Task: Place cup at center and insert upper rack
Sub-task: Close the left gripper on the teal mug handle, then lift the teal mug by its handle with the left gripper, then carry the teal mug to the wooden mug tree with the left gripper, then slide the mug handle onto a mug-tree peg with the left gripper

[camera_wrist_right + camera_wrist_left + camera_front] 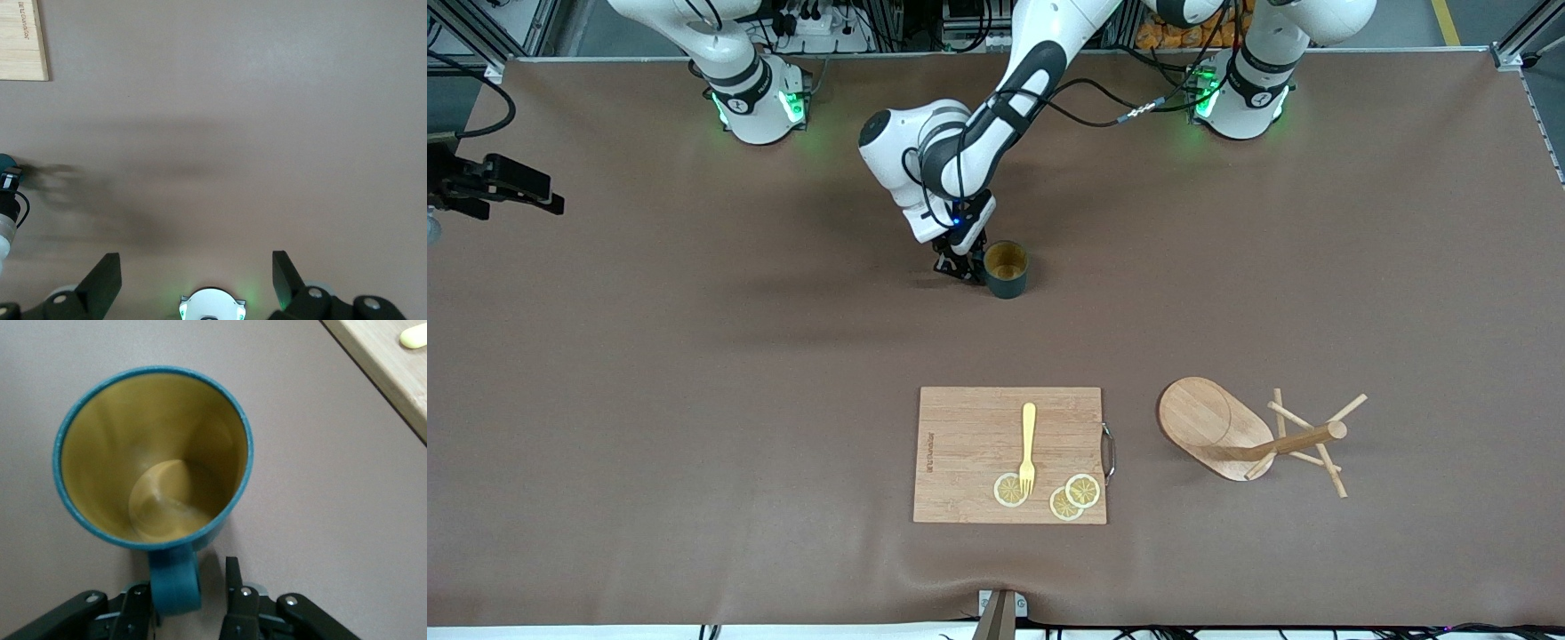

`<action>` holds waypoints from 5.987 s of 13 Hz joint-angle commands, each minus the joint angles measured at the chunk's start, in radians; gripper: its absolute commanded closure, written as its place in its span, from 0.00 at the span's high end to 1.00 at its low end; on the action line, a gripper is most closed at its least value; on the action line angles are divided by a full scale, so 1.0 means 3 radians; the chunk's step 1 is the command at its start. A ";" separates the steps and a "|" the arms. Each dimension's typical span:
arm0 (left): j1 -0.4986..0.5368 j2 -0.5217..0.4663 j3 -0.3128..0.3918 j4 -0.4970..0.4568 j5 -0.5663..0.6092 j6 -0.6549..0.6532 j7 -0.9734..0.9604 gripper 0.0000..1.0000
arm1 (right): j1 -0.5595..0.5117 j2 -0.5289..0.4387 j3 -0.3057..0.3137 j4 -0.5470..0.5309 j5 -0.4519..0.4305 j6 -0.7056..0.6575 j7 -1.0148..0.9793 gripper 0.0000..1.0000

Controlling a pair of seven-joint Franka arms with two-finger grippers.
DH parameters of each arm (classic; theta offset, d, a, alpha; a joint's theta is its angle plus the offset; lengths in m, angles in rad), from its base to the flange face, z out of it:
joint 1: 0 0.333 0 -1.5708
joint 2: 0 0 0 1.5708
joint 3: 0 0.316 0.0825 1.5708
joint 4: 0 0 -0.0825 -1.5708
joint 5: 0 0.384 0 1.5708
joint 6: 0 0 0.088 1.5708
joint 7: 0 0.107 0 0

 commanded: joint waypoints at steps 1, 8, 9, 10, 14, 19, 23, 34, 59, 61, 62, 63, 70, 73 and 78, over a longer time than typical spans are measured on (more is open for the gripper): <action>0.0029 0.0076 -0.0006 0.0122 -0.0097 0.0016 0.0038 0.25 | -0.0006 -0.0033 0.0014 -0.0025 0.0048 -0.0009 0.0014 1.00; 0.0029 0.0050 -0.0006 0.0117 -0.0092 0.0042 0.0187 0.00 | -0.0006 -0.0033 0.0024 -0.0015 0.0048 -0.0009 0.0019 1.00; 0.0029 0.0035 -0.0011 0.0117 -0.0097 0.0037 0.0197 0.00 | -0.0011 -0.0033 0.0030 -0.0009 0.0043 -0.0004 0.0009 1.00; 0.0029 0.0025 -0.0017 0.0117 -0.0097 0.0037 0.0232 0.00 | -0.0011 -0.0033 0.0024 -0.0009 0.0038 0.0007 0.0014 1.00; 0.0110 -0.0103 -0.0022 0.0122 -0.0220 0.0042 0.0320 0.00 | -0.0047 -0.0053 0.0024 -0.0009 -0.0023 0.0221 0.0014 1.00; 0.0259 -0.0307 -0.0022 0.0122 -0.0455 0.0042 0.0468 0.00 | -0.0026 -0.0069 0.0040 -0.0019 -0.0376 0.0273 0.0029 1.00; 0.0427 -0.0537 -0.0022 0.0117 -0.0690 0.0067 0.0662 0.00 | -0.0031 -0.0064 0.0045 -0.0014 -0.0244 0.0257 0.0044 1.00; 0.1025 -0.1176 -0.0006 0.0081 -0.1406 0.0241 0.1341 0.00 | -0.0006 -0.0043 0.0045 0.0062 -0.0121 0.0186 0.0055 1.00; 0.2901 -0.1571 -0.0011 -0.0016 -0.4269 -0.0484 0.3780 0.00 | 0.0096 0.0023 0.0040 0.0124 -0.0064 0.0196 0.0049 1.00; 0.3050 -0.1520 -0.0011 -0.0031 -0.4448 -0.0592 0.3919 0.00 | 0.0132 0.0023 0.0040 0.0124 -0.0064 0.0196 0.0049 1.00; 0.3111 -0.1484 -0.0011 -0.0036 -0.4545 -0.0668 0.4021 0.00 | 0.0142 0.0023 0.0040 0.0124 -0.0059 0.0196 0.0049 1.00; 0.3153 -0.1463 -0.0006 -0.0036 -0.4617 -0.0750 0.4133 0.00 | 0.0147 0.0023 0.0040 0.0124 -0.0059 0.0196 0.0049 1.00; 0.3628 -0.1325 -0.0011 -0.0036 -0.4893 -0.1261 0.4609 0.00 | 0.0173 0.0023 0.0040 0.0113 -0.0059 0.0165 0.0049 1.00; 0.3812 -0.1198 -0.0011 -0.0036 -0.5036 -0.1471 0.4890 0.00 | 0.0229 0.0023 0.0040 0.0124 -0.0054 0.0170 0.0055 1.00; 0.3889 -0.1111 -0.0011 -0.0036 -0.5159 -0.1594 0.5049 0.00 | 0.0250 0.0023 0.0040 0.0113 -0.0059 0.0170 0.0049 1.00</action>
